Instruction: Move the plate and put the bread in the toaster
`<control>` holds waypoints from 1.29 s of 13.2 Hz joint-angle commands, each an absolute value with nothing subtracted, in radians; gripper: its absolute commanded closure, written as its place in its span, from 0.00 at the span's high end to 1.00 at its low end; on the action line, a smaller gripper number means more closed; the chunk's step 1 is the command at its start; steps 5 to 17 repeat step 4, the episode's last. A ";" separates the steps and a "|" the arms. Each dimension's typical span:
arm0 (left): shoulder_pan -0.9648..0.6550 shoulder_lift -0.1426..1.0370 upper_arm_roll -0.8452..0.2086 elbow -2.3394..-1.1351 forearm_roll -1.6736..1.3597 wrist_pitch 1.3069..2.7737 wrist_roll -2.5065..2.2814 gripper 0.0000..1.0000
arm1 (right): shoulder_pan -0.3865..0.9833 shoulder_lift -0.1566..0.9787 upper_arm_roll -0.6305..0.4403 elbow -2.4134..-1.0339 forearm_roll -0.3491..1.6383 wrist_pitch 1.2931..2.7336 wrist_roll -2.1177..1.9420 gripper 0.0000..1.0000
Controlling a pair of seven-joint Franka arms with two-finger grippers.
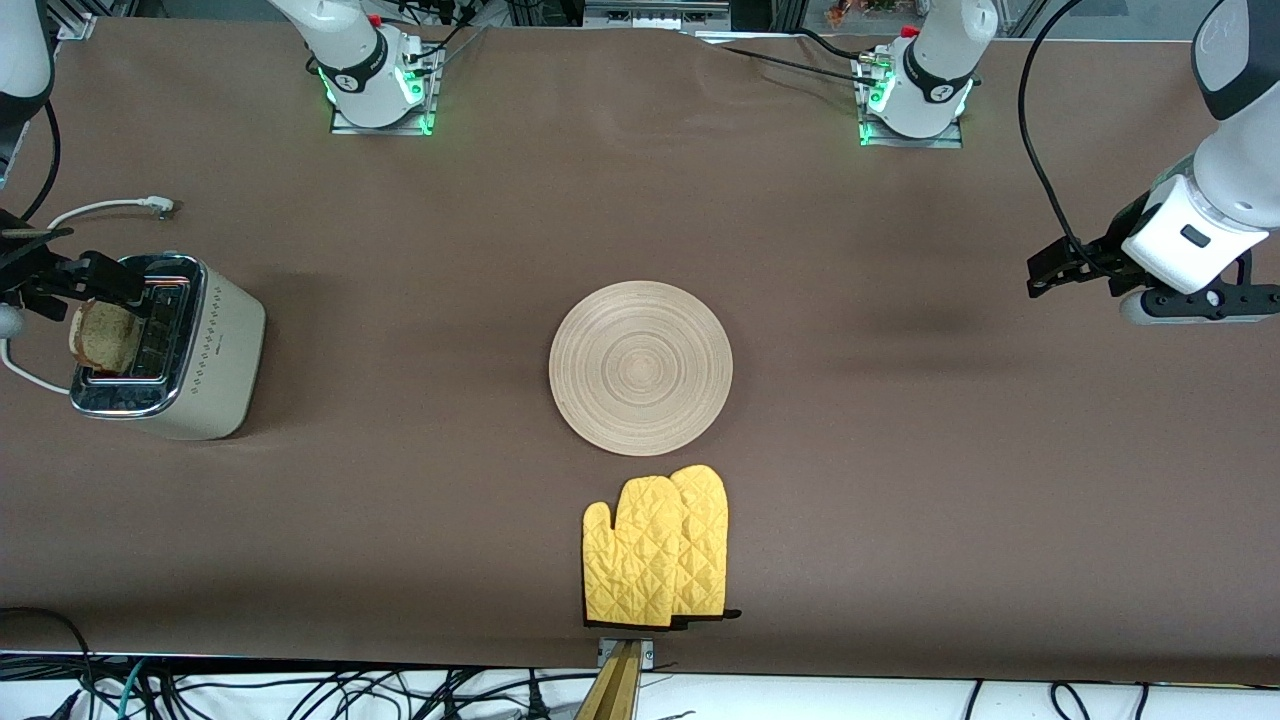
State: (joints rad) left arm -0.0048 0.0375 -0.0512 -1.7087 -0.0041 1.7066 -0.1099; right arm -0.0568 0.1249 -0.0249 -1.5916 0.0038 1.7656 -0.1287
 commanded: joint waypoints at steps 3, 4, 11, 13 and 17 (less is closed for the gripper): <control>-0.006 0.038 -0.051 -1.700 0.017 1.697 -0.103 1.00 | -0.074 0.123 -0.009 -1.598 0.014 1.758 -0.123 1.00; -0.006 0.038 -0.051 -1.700 0.017 1.697 -0.103 1.00 | -0.075 0.124 -0.009 -1.598 0.012 1.758 -0.126 1.00; -0.006 0.038 -0.051 -1.700 0.017 1.697 -0.103 1.00 | -0.075 0.124 -0.009 -1.598 0.012 1.758 -0.126 1.00; -0.006 0.038 -0.051 -1.700 0.017 1.697 -0.103 1.00 | -0.075 0.124 -0.009 -1.598 0.012 1.758 -0.126 1.00; -0.006 0.038 -0.051 -1.700 0.017 1.697 -0.103 1.00 | -0.075 0.124 -0.009 -1.598 0.012 1.758 -0.126 1.00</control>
